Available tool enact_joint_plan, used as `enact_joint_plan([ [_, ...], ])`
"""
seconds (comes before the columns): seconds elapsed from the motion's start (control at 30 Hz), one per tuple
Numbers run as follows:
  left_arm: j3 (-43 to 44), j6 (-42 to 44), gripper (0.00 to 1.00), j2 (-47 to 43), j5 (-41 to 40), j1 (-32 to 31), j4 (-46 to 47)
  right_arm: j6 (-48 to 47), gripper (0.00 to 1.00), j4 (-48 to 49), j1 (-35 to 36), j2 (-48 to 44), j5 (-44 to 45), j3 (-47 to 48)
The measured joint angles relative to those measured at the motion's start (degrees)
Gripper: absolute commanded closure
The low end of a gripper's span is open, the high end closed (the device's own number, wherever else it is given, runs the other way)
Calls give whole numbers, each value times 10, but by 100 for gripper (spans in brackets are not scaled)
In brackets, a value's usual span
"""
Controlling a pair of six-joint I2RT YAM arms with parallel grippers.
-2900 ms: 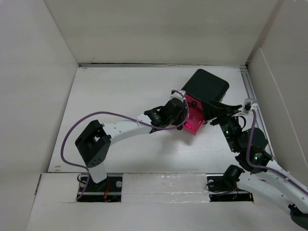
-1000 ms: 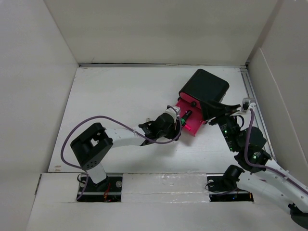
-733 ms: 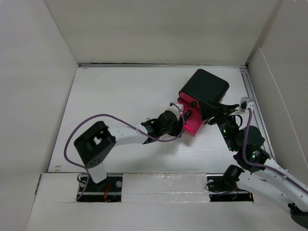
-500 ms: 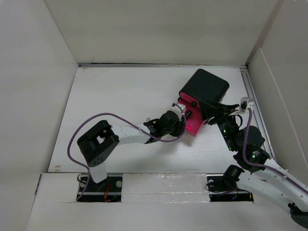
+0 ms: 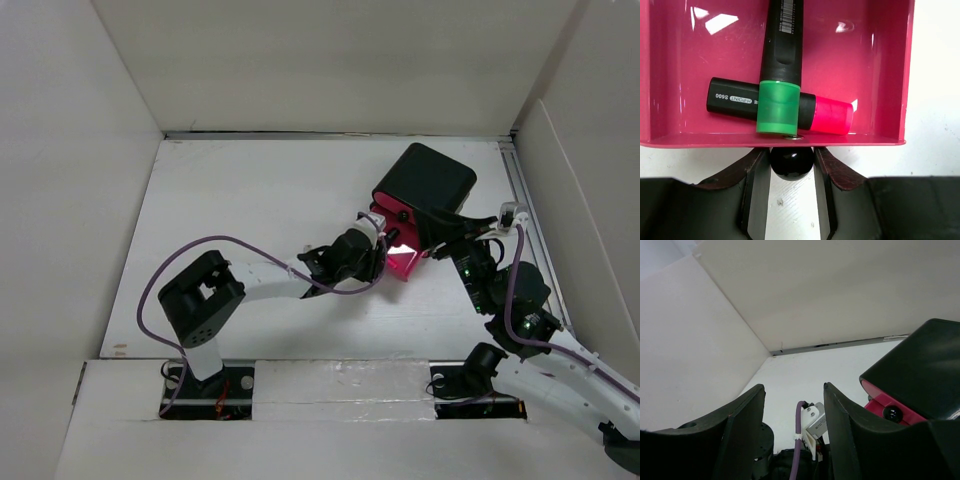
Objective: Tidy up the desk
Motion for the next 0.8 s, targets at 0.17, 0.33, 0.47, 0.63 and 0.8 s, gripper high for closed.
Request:
enact_joint_plan([
  [0.17, 23, -3, 99, 0, -13, -1, -7, 0, 44, 0, 0, -1, 0, 0],
  [0.33, 53, -2, 100, 8, -26, -1, -23, 0, 44, 0, 0, -4, 0, 0],
  [0.47, 90, -2, 100, 45, -31, 0, -25, 0, 44, 0, 0, -3, 0, 0],
  [0.63, 130, -3, 100, 82, -31, 9, -16, 0, 44, 0, 0, -3, 0, 0],
  [0.8, 150, -3, 100, 100, -40, 9, -12, 0, 44, 0, 0, -3, 0, 0],
])
